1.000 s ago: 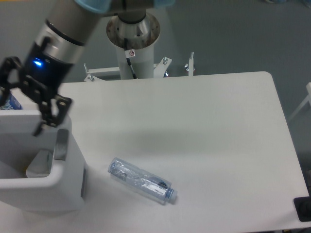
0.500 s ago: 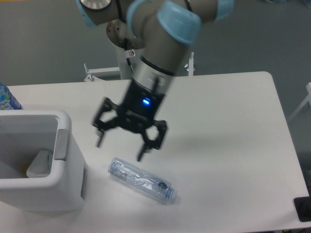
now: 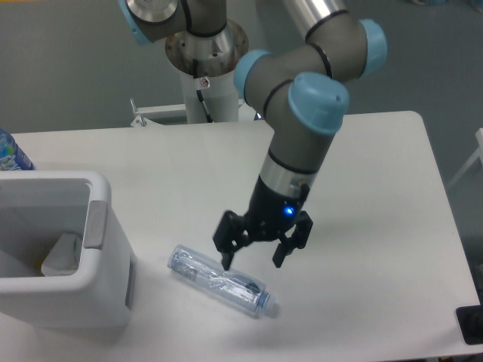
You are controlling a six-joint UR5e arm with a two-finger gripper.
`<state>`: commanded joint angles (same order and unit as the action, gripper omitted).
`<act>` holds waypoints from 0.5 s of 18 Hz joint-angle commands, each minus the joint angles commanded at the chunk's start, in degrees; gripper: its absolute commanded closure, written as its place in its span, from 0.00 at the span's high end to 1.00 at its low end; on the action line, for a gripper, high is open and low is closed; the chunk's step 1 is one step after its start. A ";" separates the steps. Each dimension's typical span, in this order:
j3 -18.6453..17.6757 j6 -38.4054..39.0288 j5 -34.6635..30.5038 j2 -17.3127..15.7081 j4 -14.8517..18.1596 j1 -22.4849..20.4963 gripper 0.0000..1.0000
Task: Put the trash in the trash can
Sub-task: 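Move the gripper over the clear plastic bottle and lower it, then rotate the gripper and close it around the bottle's cap end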
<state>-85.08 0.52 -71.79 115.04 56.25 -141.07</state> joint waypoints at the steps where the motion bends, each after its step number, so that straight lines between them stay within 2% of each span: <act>1: 0.00 0.88 -1.41 1.05 0.00 0.44 1.00; 9: 0.79 4.04 -8.18 5.28 0.53 3.60 1.00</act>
<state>-84.29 4.56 -79.97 120.32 56.78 -137.47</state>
